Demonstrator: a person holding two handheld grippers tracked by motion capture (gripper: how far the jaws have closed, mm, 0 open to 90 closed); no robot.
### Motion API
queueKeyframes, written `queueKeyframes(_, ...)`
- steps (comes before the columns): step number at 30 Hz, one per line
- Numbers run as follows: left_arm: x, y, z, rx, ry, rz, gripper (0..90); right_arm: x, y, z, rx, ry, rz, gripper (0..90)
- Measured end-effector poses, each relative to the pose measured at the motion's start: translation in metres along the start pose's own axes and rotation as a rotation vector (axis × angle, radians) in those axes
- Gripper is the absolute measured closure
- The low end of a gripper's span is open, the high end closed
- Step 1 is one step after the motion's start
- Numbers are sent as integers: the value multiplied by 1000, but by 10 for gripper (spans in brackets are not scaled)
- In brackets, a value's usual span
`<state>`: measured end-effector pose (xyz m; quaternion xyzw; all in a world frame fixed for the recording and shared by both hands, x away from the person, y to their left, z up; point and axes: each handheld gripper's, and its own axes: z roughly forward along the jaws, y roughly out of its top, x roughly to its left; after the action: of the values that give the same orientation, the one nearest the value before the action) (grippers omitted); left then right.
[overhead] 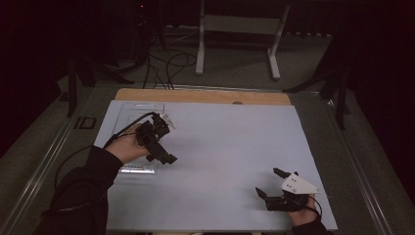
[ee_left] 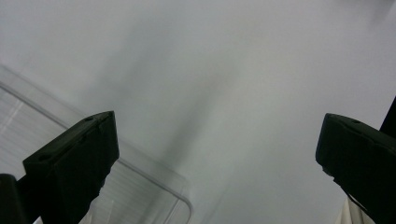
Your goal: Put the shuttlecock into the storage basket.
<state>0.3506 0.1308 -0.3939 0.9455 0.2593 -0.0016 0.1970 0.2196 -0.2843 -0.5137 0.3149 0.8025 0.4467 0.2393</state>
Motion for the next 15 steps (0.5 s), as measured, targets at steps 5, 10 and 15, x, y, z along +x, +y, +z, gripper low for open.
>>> queueKeyframes(5,-6,5,2,0,3,12,5,0,0,0,0,0,1,93)
queueKeyframes(10,-14,11,6,-10,6,42,4,0,0,0,0,-1,1,93)
queueKeyframes(15,-19,16,9,-23,8,63,4,0,0,0,-1,0,3,94)
